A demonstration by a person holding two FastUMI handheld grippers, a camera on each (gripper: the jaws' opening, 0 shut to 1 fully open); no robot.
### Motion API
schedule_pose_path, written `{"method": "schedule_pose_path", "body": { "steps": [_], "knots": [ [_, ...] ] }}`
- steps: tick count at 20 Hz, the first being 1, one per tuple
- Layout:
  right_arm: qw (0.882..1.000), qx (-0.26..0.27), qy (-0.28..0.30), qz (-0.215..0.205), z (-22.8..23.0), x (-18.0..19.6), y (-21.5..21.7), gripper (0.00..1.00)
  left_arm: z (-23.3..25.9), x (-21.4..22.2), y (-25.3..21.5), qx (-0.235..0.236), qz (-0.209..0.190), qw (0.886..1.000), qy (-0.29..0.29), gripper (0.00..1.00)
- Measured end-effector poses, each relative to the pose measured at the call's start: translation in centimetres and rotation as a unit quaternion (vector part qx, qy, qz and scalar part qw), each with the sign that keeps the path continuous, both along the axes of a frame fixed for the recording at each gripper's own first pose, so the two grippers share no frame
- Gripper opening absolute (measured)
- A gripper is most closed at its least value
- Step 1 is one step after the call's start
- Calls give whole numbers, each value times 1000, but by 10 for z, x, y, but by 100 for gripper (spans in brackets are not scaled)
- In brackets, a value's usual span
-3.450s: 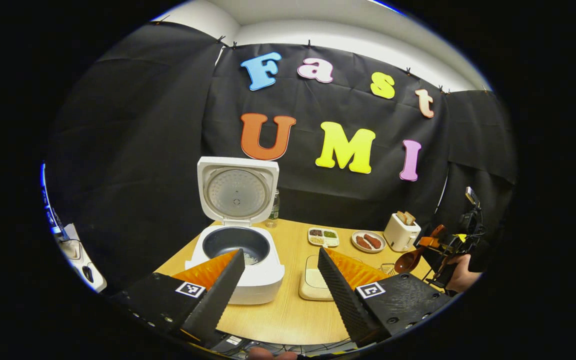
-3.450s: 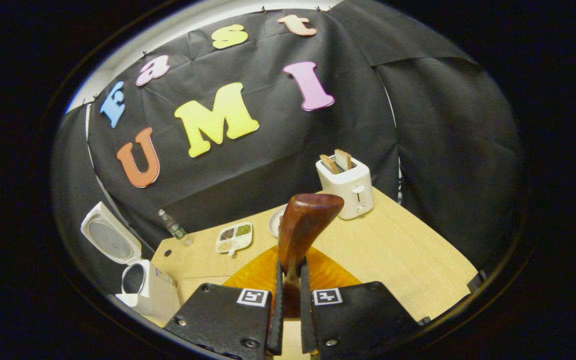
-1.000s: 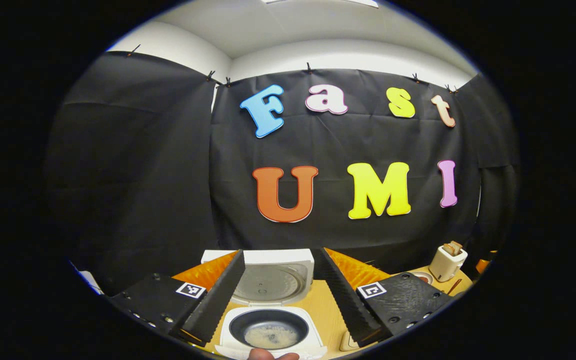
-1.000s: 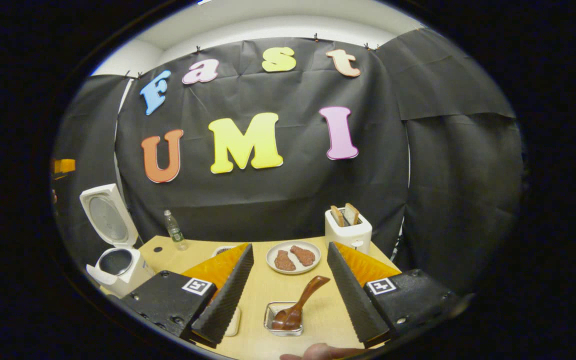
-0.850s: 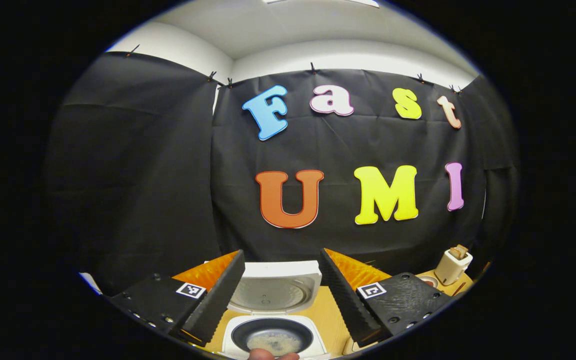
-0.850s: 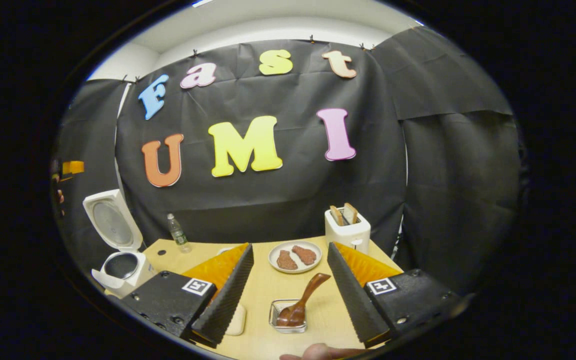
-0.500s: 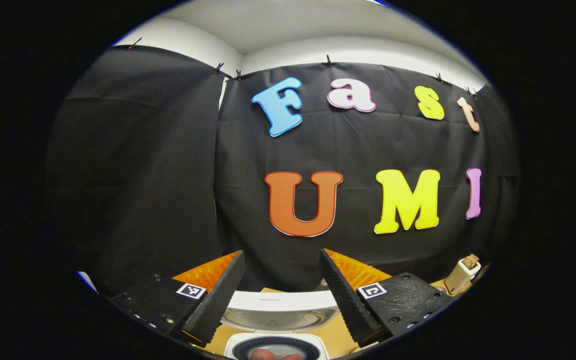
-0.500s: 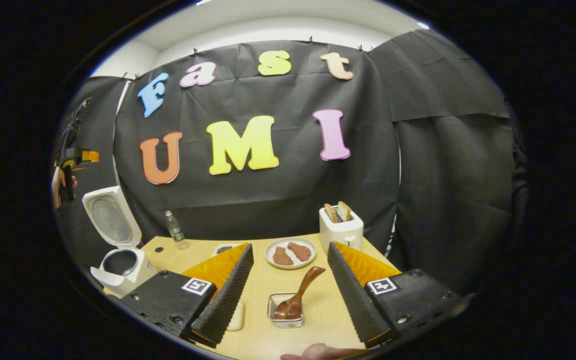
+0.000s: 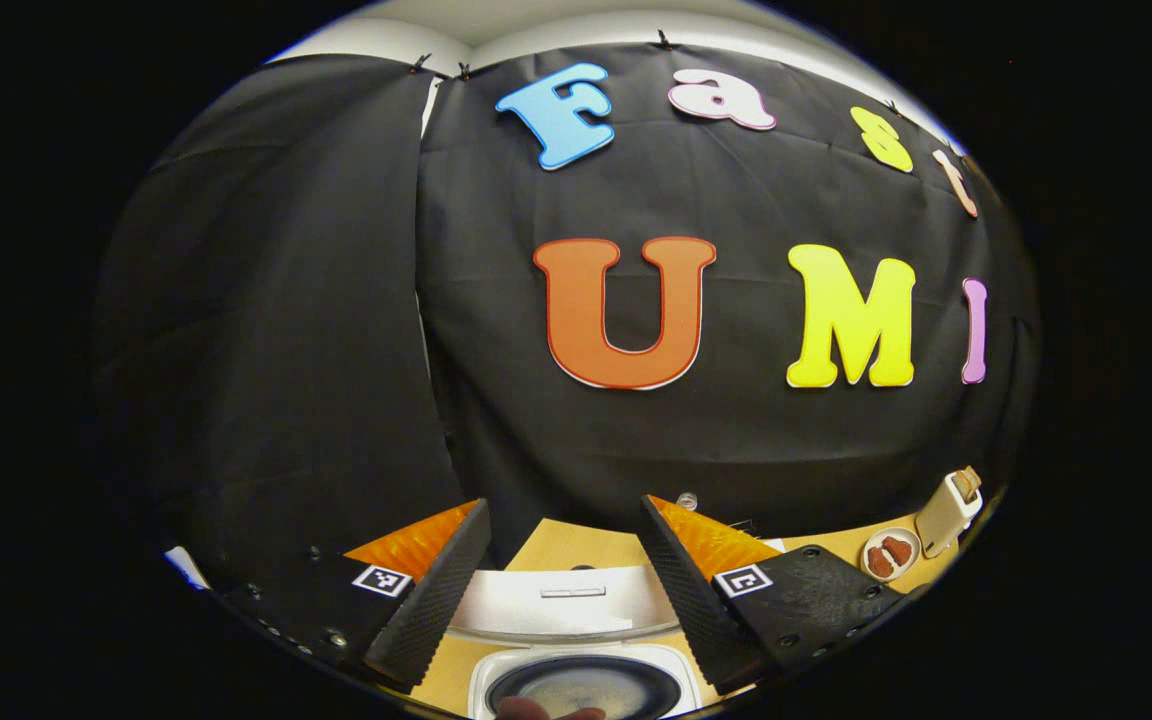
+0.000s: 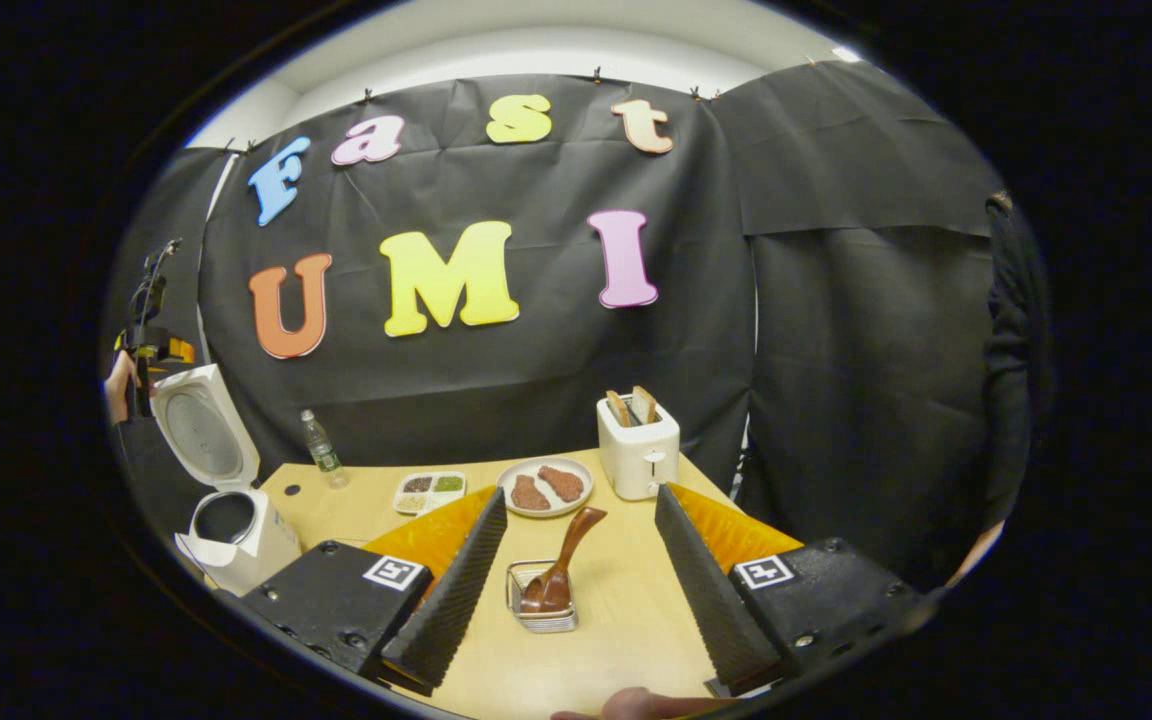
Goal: Close the left gripper, press the button to open the rice cooker; take a wooden spoon from the chopstick holder with the right hand, scoop a spoonful of rice and pour it into the rice cooker, then put the wooden spoon back into the chopstick holder.
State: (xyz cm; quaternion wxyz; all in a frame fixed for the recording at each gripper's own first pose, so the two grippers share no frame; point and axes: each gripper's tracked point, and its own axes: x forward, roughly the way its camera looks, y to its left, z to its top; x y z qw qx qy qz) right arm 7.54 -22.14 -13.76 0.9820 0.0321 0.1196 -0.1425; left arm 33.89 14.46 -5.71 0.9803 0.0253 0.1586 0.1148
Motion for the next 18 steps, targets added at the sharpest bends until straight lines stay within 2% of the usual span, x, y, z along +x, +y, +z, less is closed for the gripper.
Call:
{"method": "schedule_pose_path", "body": {
  "steps": [5, 8, 13, 18],
  "knots": [
    [1000, -11, 1, -6, 3, -21, 12, 96, -10, -2, -1, -28, -7, 999, 28, 96],
    [1000, -8, 8, 2, 0, -26, 22, 98, -15, -19, -9, -33, -15, 998, 44, 97],
    [999, -14, -1, 36, 7, -24, 43, 98, -32, -73, -31, -52, -32, 995, 82, 97],
    [997, -14, -4, 71, 5, -27, 64, 98, -83, -140, -49, -73, -39, 988, 131, 95]
  ]
}}
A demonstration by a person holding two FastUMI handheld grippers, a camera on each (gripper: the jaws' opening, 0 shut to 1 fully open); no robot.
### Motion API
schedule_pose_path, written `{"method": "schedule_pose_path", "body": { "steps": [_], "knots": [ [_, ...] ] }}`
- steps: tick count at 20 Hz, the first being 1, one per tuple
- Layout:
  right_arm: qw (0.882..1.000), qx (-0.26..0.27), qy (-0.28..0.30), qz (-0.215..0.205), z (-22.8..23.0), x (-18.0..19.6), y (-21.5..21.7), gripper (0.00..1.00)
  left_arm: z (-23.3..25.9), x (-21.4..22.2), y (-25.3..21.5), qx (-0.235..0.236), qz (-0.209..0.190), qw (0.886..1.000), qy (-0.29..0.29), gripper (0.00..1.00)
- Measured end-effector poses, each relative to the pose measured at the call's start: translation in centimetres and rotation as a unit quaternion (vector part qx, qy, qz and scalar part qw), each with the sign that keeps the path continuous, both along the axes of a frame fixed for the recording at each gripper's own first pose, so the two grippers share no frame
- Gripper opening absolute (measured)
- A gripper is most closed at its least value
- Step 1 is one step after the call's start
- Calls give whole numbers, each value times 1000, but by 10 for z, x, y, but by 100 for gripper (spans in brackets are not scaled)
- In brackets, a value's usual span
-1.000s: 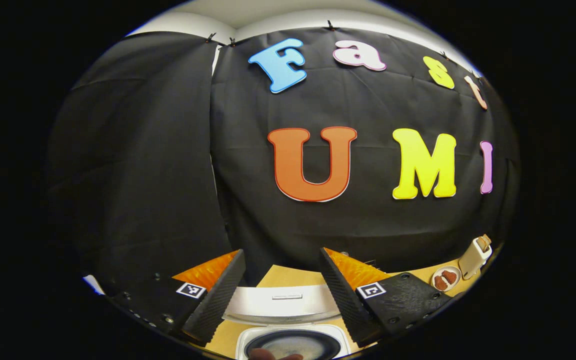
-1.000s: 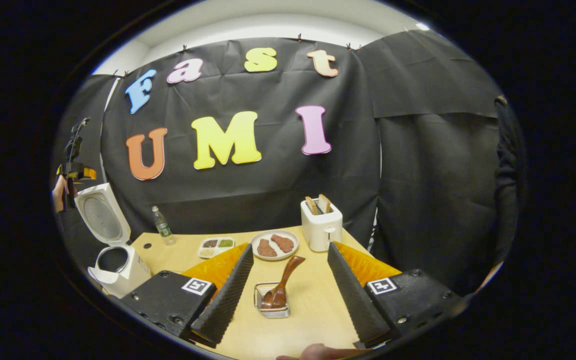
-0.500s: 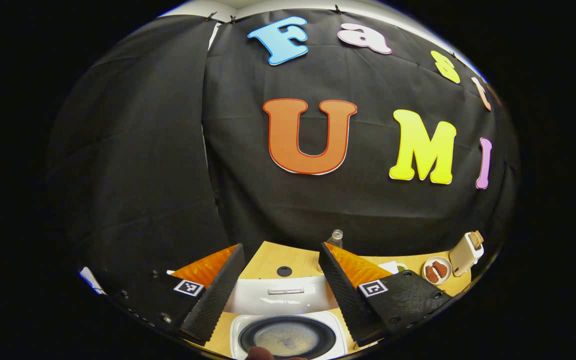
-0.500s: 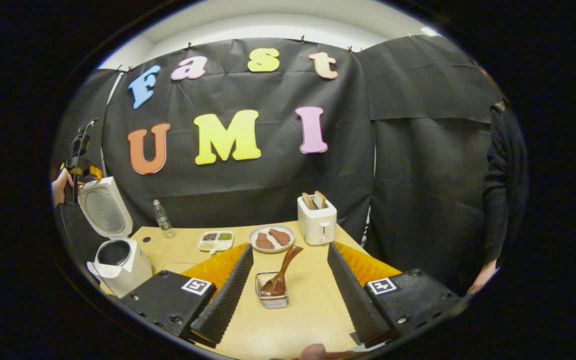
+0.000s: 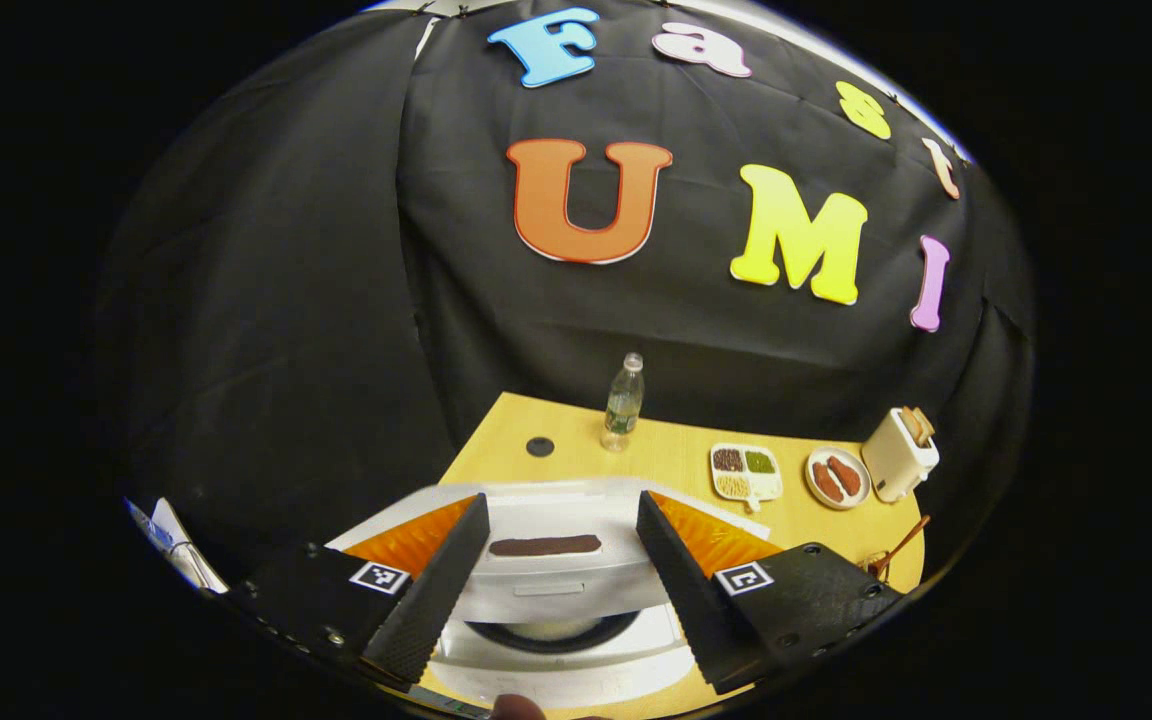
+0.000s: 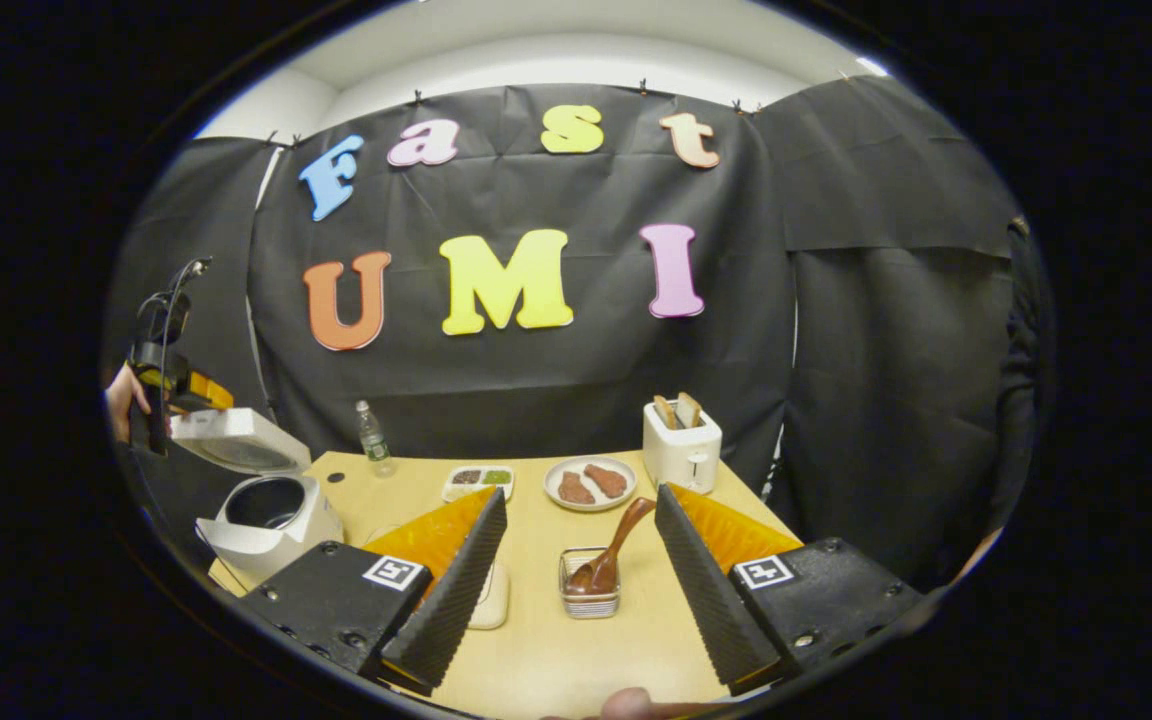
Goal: Close the left gripper, press the button to open the rice cooker; take a wooden spoon from the chopstick holder with the right hand, scoop a spoonful of rice and pour it into the rice cooker, then put the wooden spoon back into the chopstick holder.
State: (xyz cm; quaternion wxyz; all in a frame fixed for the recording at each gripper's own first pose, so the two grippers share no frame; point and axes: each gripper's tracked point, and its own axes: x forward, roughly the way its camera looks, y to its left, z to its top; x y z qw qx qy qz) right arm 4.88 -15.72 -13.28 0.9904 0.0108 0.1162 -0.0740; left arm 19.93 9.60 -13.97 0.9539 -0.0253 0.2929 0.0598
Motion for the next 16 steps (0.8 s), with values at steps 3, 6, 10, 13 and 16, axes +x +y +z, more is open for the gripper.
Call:
{"method": "schedule_pose_path", "body": {
  "steps": [3, 6, 10, 13, 16],
  "knots": [
    [1000, 3, 12, 18, -10, -9, 11, 98, -31, -28, -8, 4, 4, 1000, 21, 96],
    [999, 5, 25, 31, -19, -18, 18, 96, -51, -47, -11, 5, 9, 999, 34, 96],
    [999, 3, 26, 33, -18, -23, 17, 96, -77, -64, -16, -16, 25, 998, 58, 96],
    [999, 10, 27, 30, -16, -23, 12, 98, -96, -75, -13, -16, 29, 996, 79, 96],
    [999, 12, 27, 32, -16, -23, 10, 98, -108, -85, -13, -12, 28, 995, 94, 96]
  ]
}}
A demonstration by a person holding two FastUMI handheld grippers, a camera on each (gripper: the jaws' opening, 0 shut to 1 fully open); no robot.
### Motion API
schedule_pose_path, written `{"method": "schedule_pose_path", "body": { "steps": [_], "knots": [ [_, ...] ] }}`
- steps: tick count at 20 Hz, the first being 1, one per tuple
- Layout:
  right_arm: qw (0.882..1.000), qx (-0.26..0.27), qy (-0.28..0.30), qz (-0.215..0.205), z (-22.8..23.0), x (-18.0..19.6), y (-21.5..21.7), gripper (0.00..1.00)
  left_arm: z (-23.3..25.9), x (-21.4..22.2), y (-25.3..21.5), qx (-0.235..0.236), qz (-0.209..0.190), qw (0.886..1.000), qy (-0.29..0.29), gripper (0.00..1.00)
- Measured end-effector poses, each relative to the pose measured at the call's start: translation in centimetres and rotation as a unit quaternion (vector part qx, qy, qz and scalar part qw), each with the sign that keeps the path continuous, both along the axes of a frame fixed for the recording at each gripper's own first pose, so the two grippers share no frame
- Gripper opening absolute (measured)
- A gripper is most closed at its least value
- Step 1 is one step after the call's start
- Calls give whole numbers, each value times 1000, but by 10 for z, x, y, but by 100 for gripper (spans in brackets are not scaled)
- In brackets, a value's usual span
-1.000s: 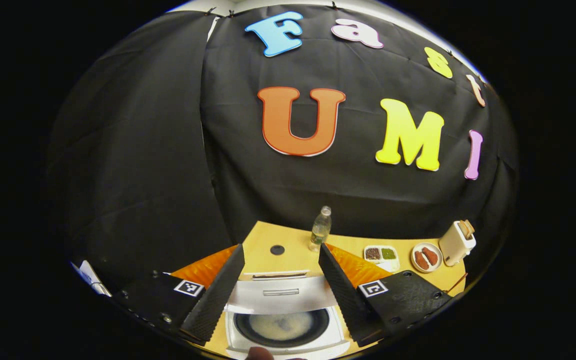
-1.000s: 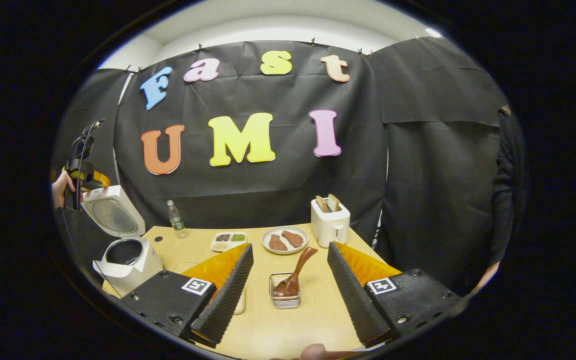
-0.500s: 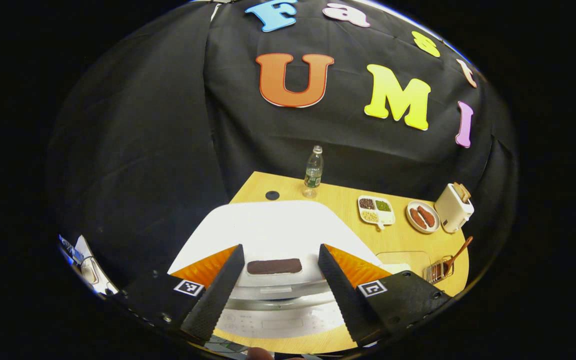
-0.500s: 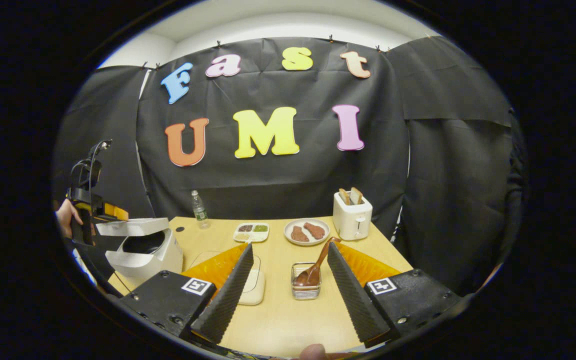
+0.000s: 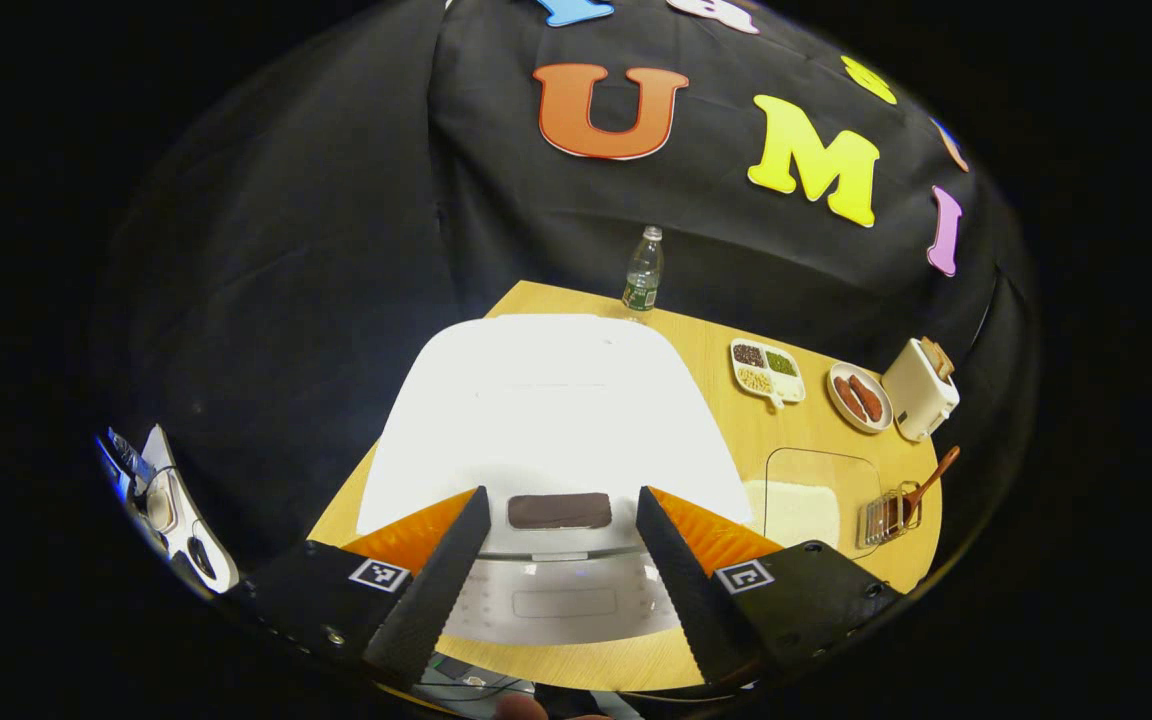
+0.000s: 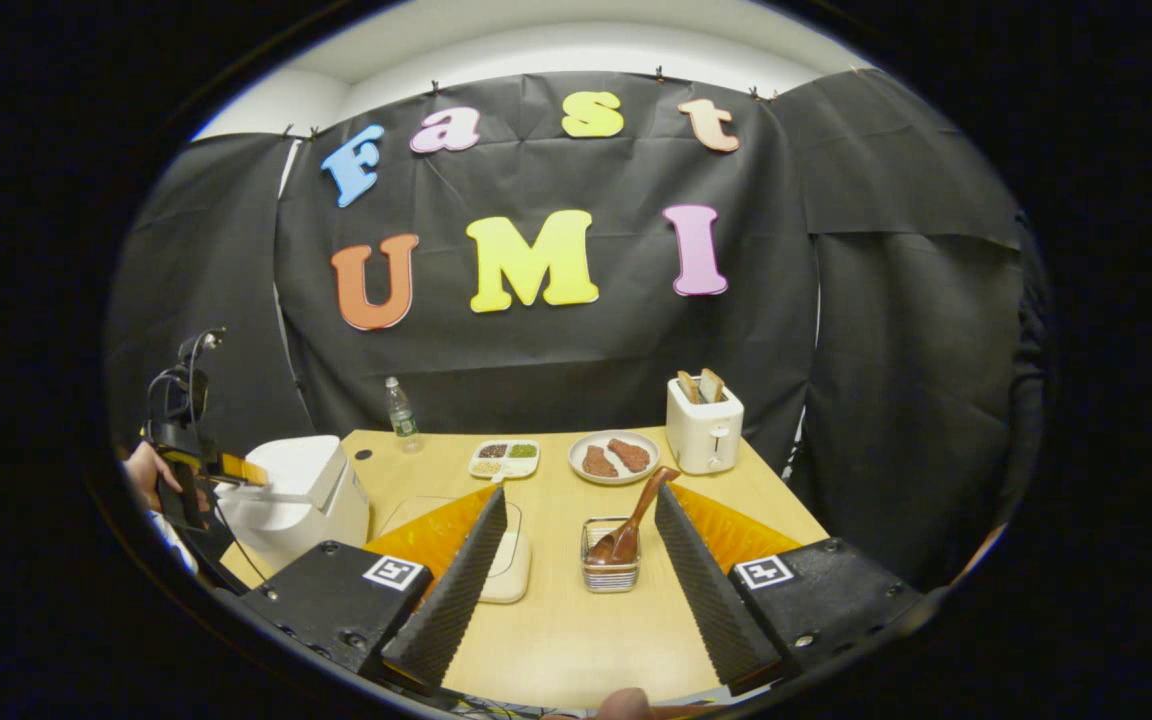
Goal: Close the left gripper, press the button to open the rice cooker; take a wooden spoon from the chopstick holder with the right hand, scoop a spoonful of rice and pour it into the rice cooker, then put the wooden spoon back into the chopstick holder.
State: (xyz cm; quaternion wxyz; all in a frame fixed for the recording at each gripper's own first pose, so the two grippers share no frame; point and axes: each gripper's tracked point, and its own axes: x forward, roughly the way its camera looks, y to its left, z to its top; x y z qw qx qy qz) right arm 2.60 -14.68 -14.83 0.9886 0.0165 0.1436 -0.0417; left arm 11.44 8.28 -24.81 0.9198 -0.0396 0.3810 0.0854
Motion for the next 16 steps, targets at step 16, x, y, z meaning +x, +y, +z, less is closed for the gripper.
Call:
{"method": "schedule_pose_path", "body": {
  "steps": [16],
  "knots": [
    [999, 21, 24, 13, -23, 2, 10, 96, -14, -6, 2, 18, -5, 1000, -17, 96]
  ]
}}
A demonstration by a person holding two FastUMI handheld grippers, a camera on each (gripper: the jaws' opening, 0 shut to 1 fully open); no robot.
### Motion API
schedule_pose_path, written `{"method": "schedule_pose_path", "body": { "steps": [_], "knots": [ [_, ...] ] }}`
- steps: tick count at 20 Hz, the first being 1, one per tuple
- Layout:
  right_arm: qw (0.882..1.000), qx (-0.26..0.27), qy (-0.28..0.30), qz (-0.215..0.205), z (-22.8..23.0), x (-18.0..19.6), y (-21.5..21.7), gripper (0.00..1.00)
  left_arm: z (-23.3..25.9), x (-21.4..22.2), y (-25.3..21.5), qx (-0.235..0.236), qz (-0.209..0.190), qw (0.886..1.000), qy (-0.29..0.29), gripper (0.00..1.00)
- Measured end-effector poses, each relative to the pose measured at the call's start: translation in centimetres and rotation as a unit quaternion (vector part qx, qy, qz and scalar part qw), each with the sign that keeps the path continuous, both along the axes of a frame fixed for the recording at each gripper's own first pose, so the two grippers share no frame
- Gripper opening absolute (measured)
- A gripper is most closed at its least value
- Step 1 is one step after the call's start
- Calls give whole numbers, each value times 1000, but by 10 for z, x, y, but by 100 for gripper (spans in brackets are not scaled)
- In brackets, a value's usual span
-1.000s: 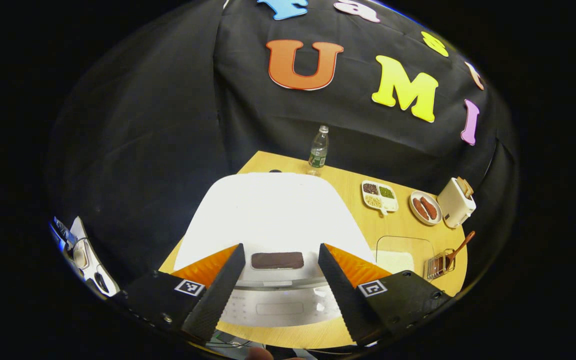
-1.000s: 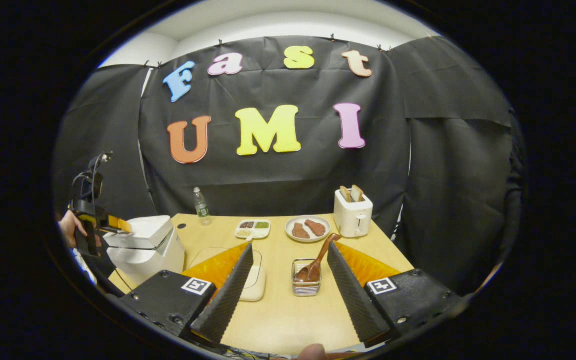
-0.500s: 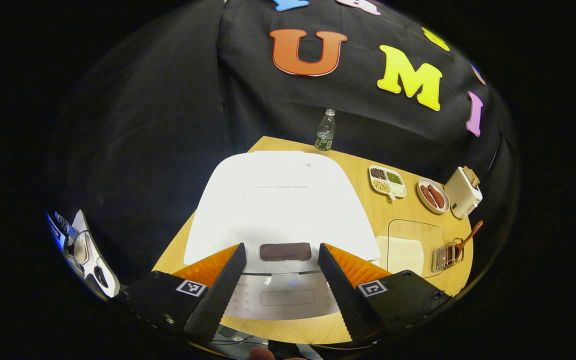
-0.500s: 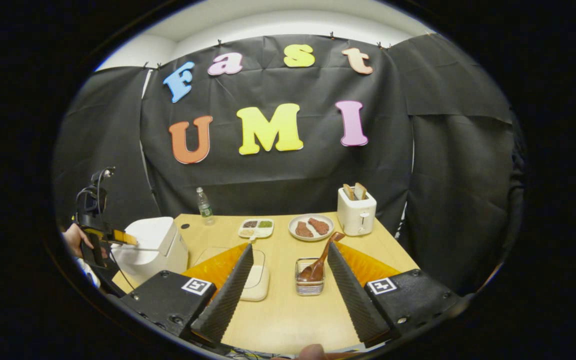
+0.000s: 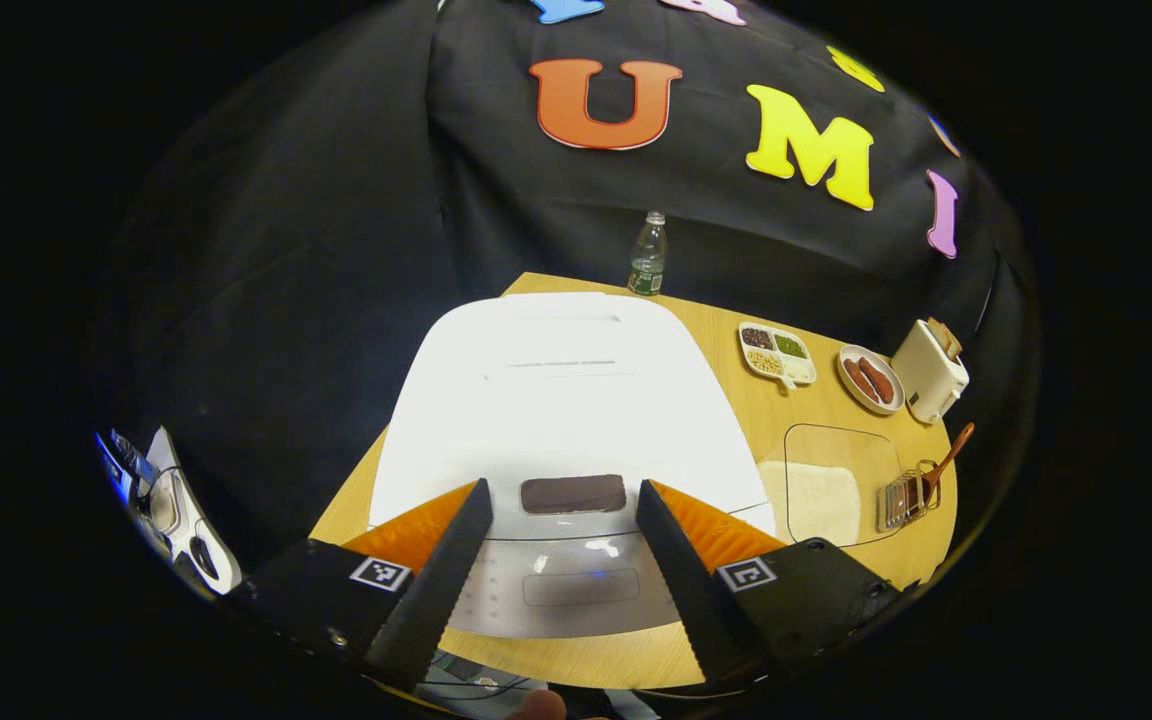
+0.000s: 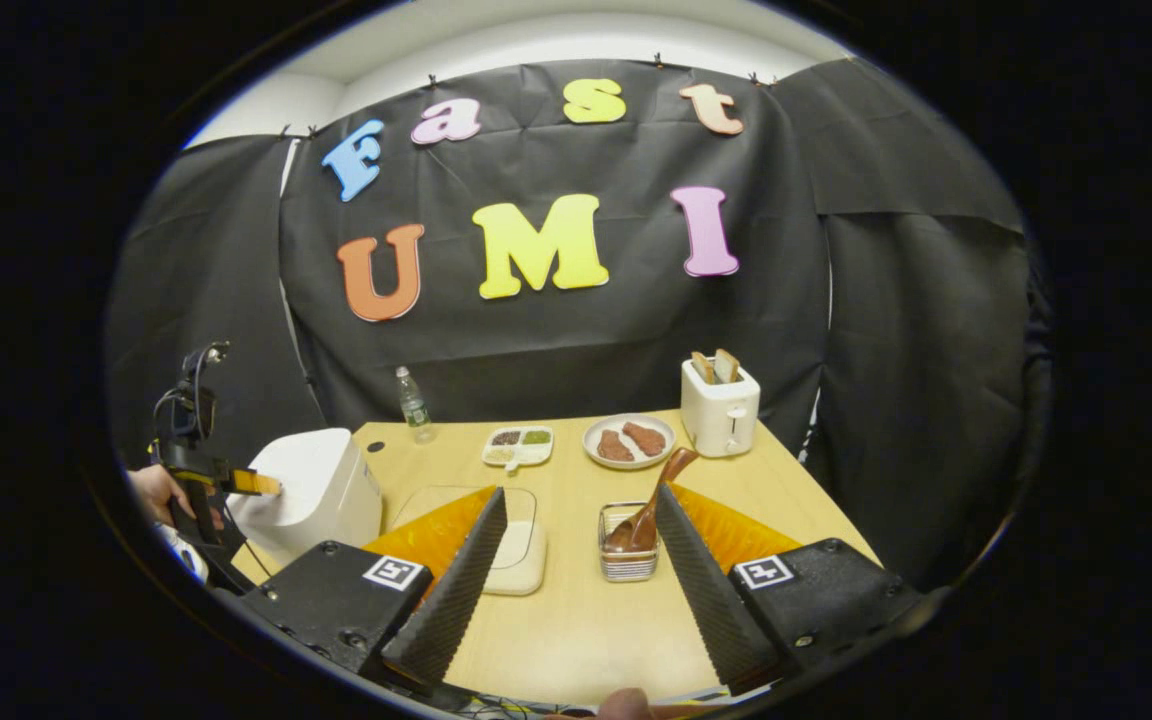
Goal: Close the left gripper, press the button to open the rice cooker; take a wooden spoon from the chopstick holder with the right hand, scoop a spoonful of rice and pour it into the rice cooker, then put the wooden spoon back into the chopstick holder.
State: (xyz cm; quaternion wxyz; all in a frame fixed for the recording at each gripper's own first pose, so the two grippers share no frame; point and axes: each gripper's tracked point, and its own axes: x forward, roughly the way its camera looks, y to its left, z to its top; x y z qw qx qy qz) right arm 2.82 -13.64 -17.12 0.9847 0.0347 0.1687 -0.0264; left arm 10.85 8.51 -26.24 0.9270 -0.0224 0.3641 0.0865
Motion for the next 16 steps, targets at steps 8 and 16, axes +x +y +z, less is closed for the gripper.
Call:
{"method": "schedule_pose_path", "body": {
  "steps": [8, 16],
  "knots": [
    [1000, 17, 25, 2, -13, -3, 0, 98, 0, 1, 2, 7, 2, 1000, -25, 97],
    [1000, 23, 11, 6, -2, 2, -8, 98, 24, 9, -9, -1, 19, 996, -87, 93]
  ]
}}
